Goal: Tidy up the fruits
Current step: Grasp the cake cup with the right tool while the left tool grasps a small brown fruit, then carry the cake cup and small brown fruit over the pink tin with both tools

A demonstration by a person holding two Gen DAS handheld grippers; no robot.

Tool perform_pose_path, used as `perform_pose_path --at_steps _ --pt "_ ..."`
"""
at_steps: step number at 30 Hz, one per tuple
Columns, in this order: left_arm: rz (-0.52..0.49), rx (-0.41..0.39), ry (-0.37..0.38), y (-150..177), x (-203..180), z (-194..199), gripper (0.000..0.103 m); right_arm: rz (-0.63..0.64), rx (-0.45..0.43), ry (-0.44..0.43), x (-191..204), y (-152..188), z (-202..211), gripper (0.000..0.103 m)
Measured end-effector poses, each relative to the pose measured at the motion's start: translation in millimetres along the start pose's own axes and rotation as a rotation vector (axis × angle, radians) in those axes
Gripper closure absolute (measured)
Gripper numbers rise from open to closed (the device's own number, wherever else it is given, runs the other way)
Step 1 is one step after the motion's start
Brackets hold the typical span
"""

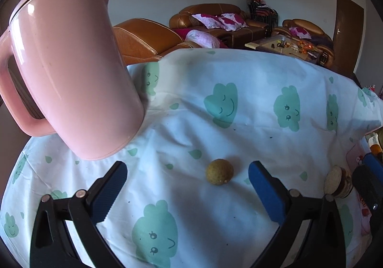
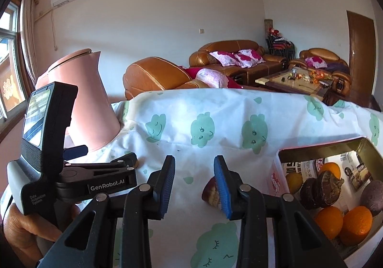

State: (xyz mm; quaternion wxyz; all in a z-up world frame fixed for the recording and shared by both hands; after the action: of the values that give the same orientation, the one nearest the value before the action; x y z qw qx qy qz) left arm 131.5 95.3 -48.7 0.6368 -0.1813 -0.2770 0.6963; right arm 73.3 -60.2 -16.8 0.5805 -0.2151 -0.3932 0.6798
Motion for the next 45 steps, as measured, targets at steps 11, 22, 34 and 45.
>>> perform_pose_path --at_steps 11,22,34,45 --pt "0.067 0.082 0.154 -5.7 12.4 -24.3 0.043 -0.211 -0.054 -0.184 -39.2 -15.1 21.6 0.067" --pt "0.078 -0.074 0.276 0.5 23.7 11.5 0.076 -0.014 0.154 0.006 -9.2 -2.4 -22.3 0.06" --pt "-0.024 -0.356 0.452 2.9 37.4 77.9 0.076 0.213 0.267 0.198 2.6 10.1 -40.7 0.05" --pt "-0.025 -0.337 0.399 13.6 22.2 74.0 0.076 0.131 0.235 0.037 -10.3 10.7 -21.8 0.064"
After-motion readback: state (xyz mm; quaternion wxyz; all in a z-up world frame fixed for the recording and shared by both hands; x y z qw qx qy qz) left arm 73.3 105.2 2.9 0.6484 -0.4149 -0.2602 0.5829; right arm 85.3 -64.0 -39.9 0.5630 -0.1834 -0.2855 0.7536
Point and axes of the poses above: each gripper's, at about its wrist camera, not at the fingertips, and z roughly against the way its jaws point, x to its left, y to its underside, the point moved 1 cm from there along -z, roughly the way its jaws point, and after that the axes turned 5 degrees about x, right-handed, at the moved point
